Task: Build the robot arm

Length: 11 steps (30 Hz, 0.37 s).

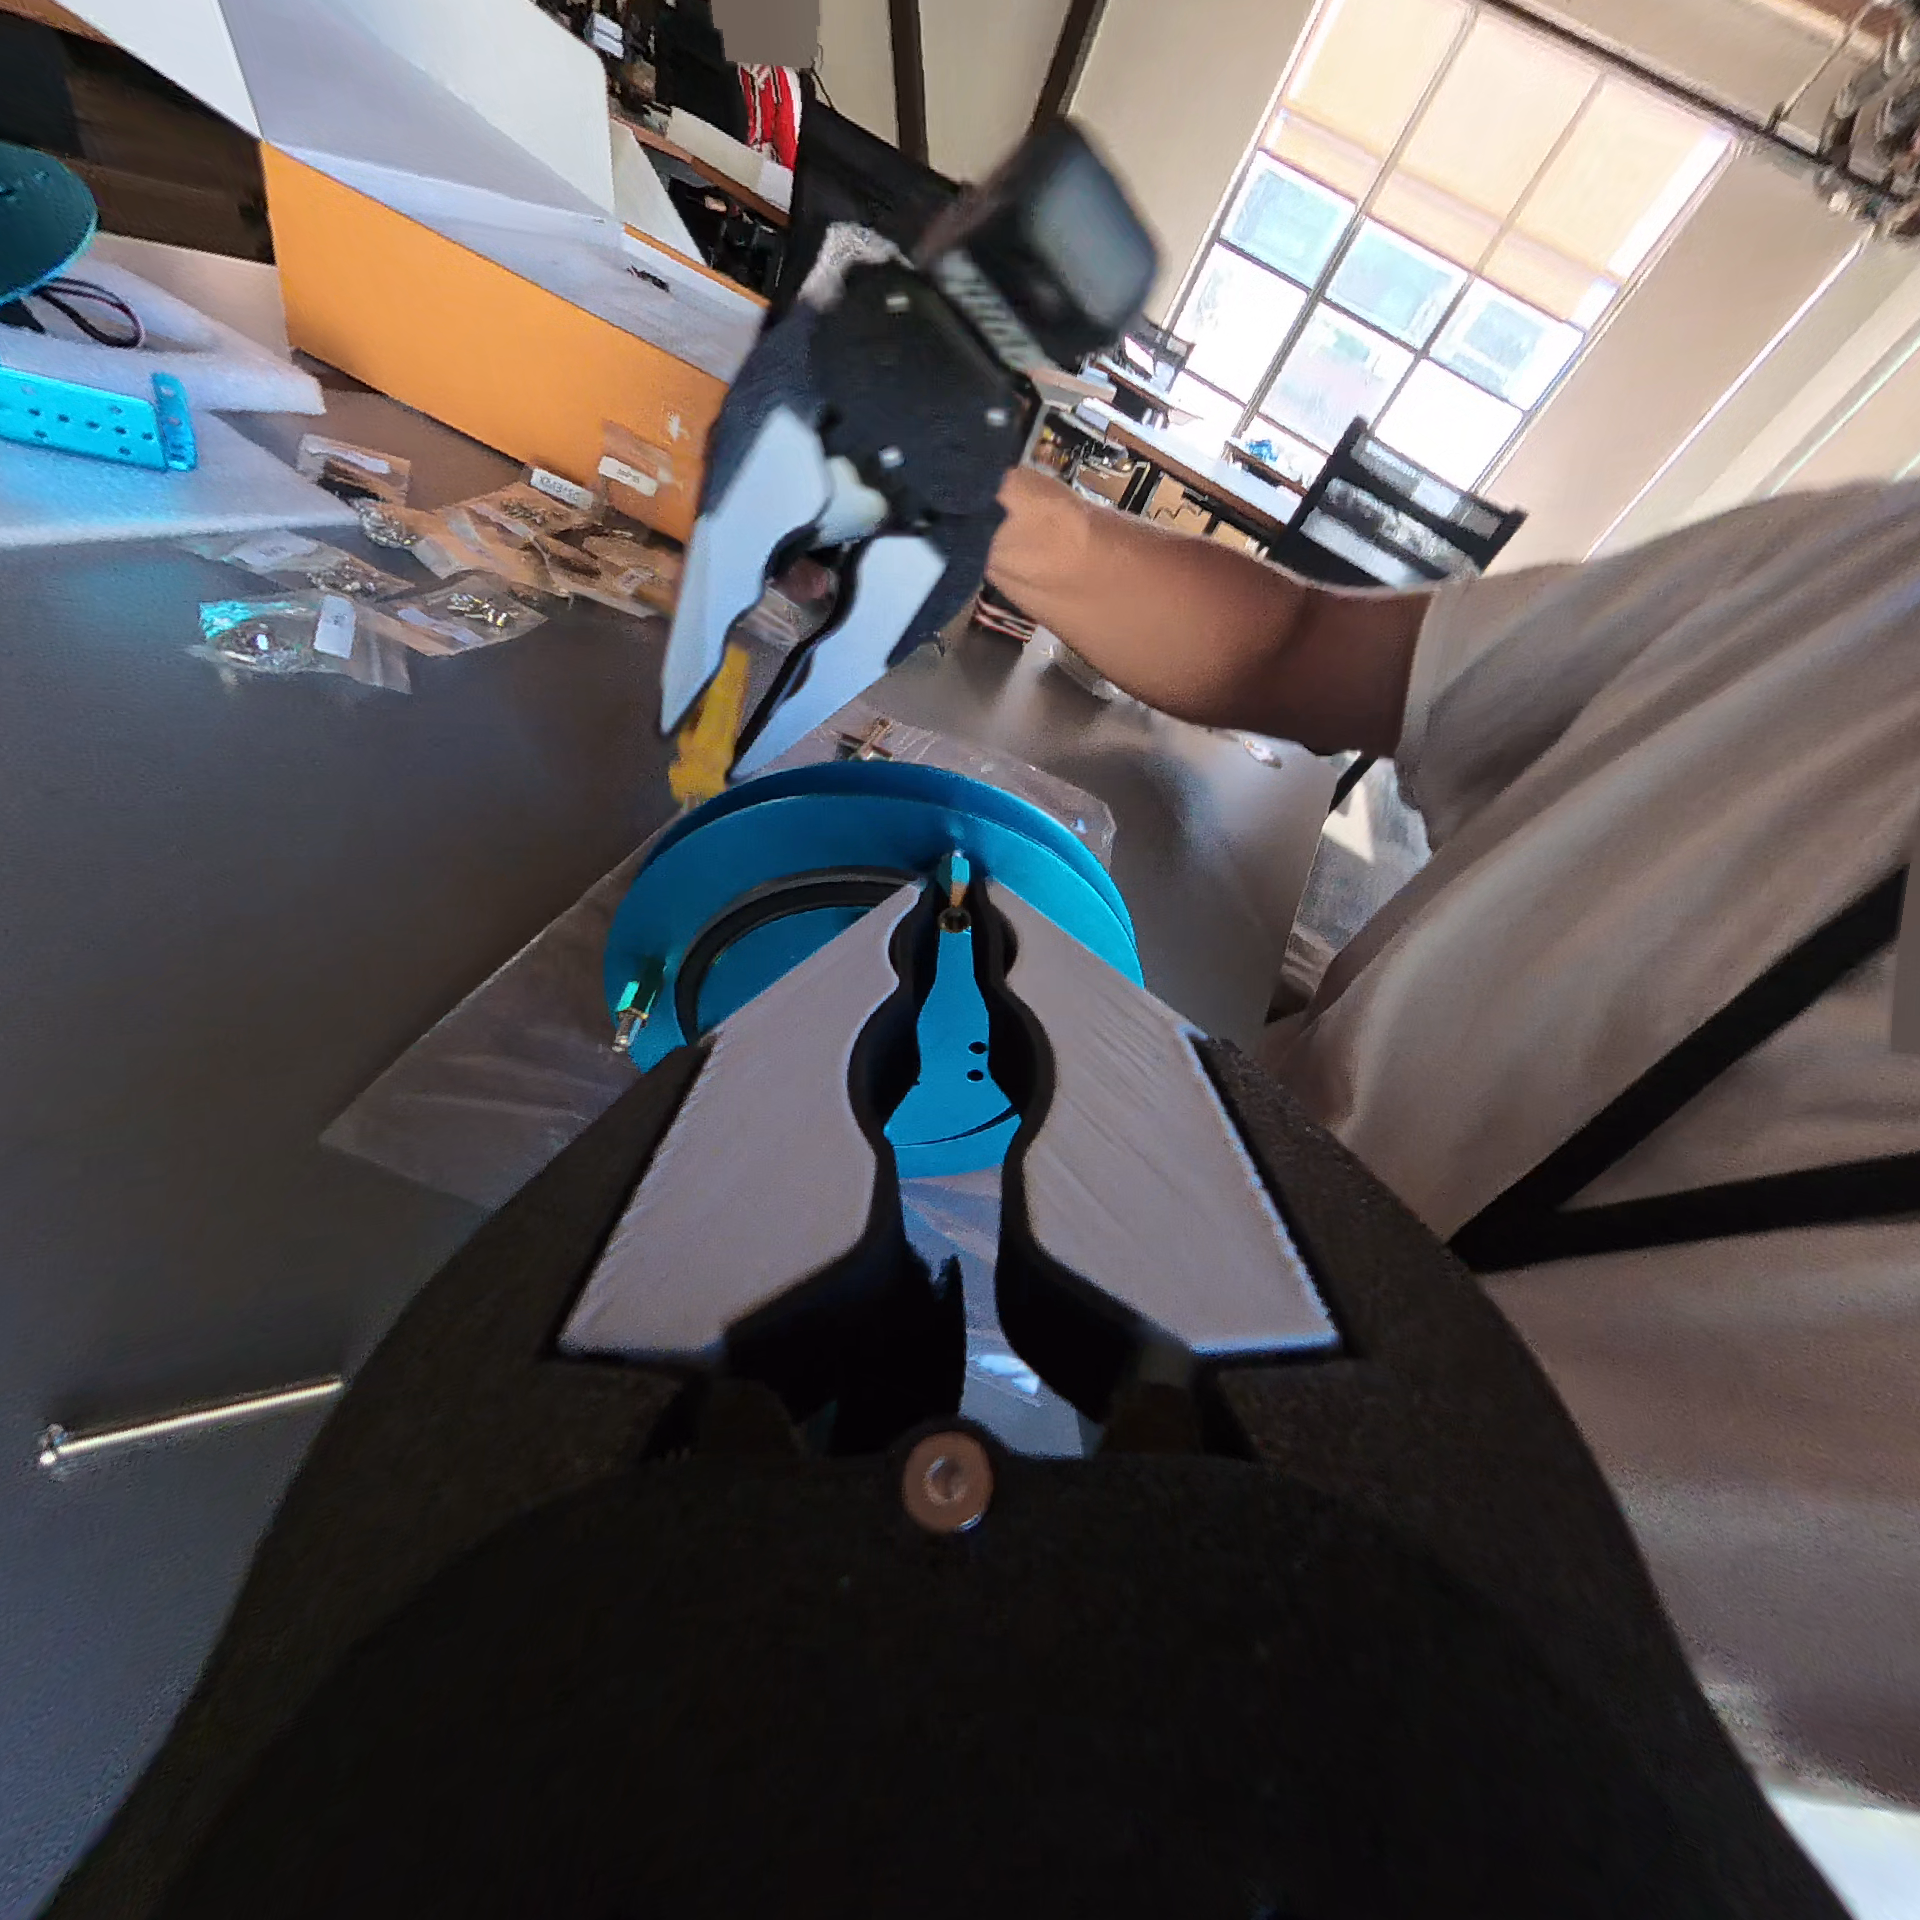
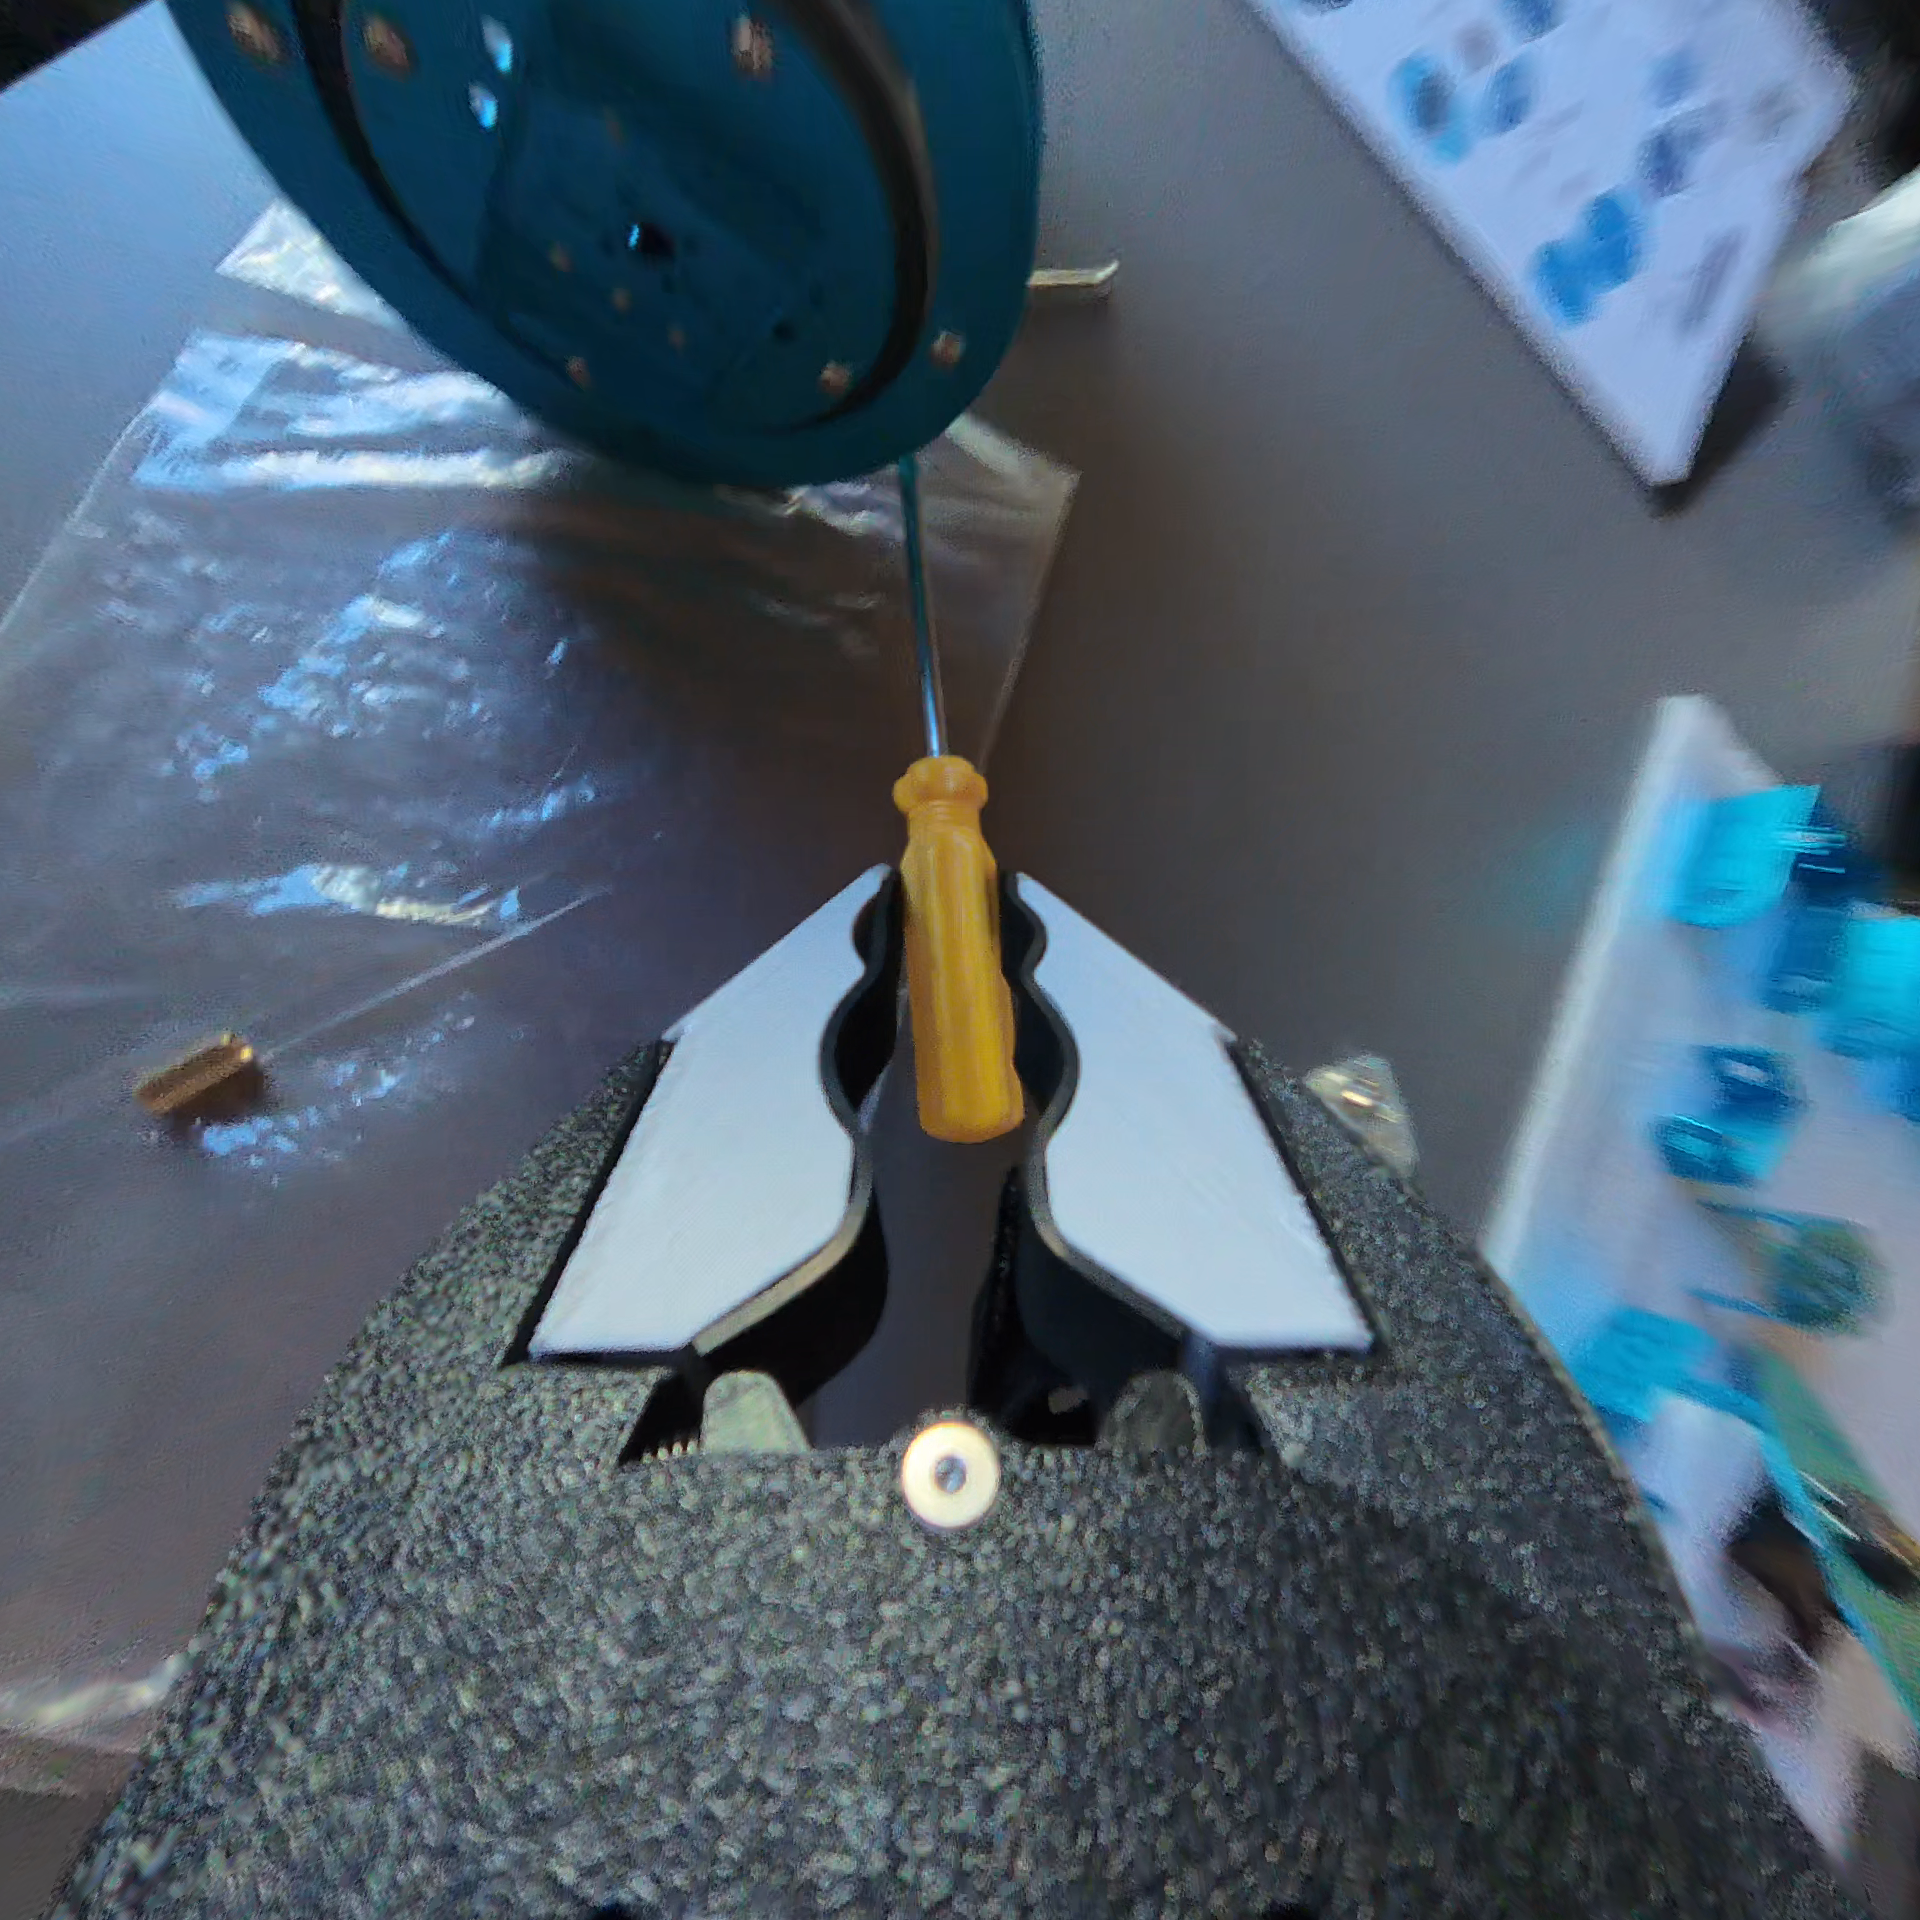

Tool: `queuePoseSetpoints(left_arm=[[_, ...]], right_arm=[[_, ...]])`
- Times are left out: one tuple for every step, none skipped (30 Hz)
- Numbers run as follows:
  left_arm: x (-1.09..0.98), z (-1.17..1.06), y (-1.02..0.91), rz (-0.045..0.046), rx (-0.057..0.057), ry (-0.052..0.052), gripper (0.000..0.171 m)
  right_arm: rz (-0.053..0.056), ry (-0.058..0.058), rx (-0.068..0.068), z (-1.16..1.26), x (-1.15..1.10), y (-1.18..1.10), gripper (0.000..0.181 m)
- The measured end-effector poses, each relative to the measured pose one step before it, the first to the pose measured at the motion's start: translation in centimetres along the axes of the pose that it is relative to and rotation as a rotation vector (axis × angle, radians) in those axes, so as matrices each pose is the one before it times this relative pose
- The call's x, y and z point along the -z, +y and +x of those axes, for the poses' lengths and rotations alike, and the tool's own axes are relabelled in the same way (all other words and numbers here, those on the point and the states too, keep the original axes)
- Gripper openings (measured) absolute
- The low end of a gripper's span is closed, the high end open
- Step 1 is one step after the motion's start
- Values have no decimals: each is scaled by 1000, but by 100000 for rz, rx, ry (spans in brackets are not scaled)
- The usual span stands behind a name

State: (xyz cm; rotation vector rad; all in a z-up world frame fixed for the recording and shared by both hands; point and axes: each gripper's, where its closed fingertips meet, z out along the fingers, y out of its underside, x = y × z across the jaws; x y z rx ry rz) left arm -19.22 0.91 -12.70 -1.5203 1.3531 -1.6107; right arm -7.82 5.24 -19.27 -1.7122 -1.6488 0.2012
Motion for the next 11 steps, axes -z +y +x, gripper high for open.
queuePoseSetpoints(left_arm=[[128,2,5,524,1822,877,4],[115,-70,-27,375,1588,308,4],[98,-162,-70,365,1197,-399,4],[96,-103,-28,116,392,-73,4],[84,-51,-15,90,636,486,4],[72,-89,-33,260,874,457,4],[59,-82,-32,328,560,476,4],[20,-2,4,-13,293,1056,4],[10,24,2,-259,454,1280,4],[-35,-44,-31,-302,160,769,4],[-75,-96,-49,-377,-326,339,4]], right_arm=[[-1546,8948,2499,455,883,-595,17],[-2987,7608,3893,201,900,-400,17],[-3836,8191,4911,198,985,-259,17],[-3198,6658,4859,-65,1038,-278,17],[-1948,6463,3319,-111,1075,-386,18],[-421,6396,2520,-105,1079,-523,18],[-58,6087,1394,-82,1007,-468,17],[215,5427,240,-76,860,-400,17],[1117,4916,-704,-63,730,-431,17],[1883,2348,-1947,-378,510,-451,17],[462,849,-2010,-541,197,-197,17]])
